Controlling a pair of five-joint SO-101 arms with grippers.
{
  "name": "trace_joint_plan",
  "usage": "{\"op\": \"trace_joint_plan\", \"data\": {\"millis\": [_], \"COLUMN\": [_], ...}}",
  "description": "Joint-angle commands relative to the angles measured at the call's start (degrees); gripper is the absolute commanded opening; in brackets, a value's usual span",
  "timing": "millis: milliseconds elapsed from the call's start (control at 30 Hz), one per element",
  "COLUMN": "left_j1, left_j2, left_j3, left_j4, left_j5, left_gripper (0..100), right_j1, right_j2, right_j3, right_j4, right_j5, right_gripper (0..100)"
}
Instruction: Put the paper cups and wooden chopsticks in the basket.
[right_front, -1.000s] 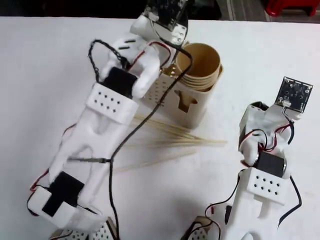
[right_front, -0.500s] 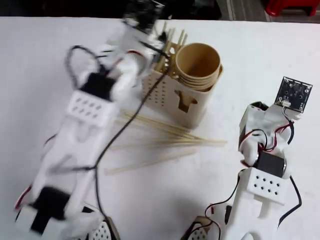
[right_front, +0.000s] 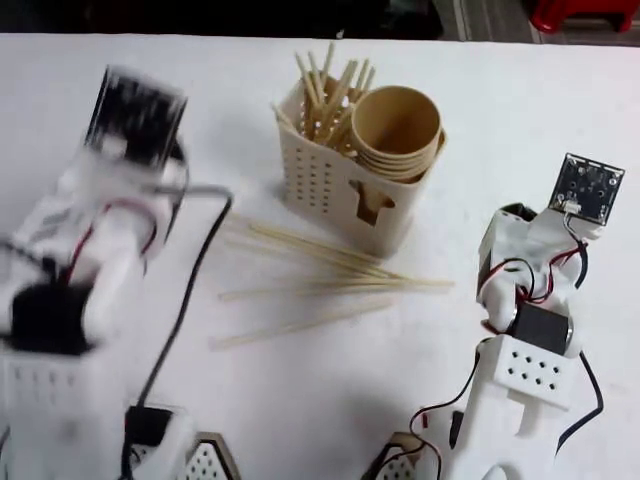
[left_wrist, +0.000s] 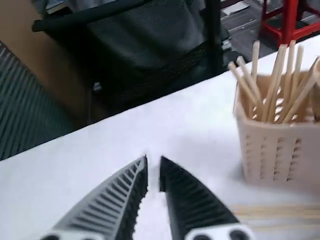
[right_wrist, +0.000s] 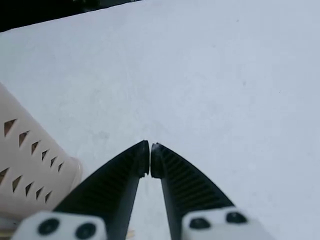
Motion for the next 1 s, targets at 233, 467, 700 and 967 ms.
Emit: {"op": "trace_joint_plan", "data": {"millis": [233, 467, 700, 967], "left_j1": [-13.6, -20.4, -22.1, -23.5], "left_j2": [-31.3, -43.6, -53.8, -56.8], "left_j3": [33.4, 55.4, 67.8, 70.7], "left_j4": [-1.4, -7.4, -8.3, -8.3], "left_j5": [5.1, 6.2, 5.9, 6.0], "left_gripper": [5, 5, 5, 5], "right_j1": [0.1, -0.1, -3.1, -24.5], "right_j2": [-0.6, -0.6, -0.6, 0.0], "right_j3": [-3.6, -11.2, -21.9, -36.8], "right_j4": [1.4, 9.5, 20.7, 40.1], "right_j5": [0.7, 3.4, 7.1, 18.3], "right_gripper": [1.9, 2.5, 2.7, 2.7]}}
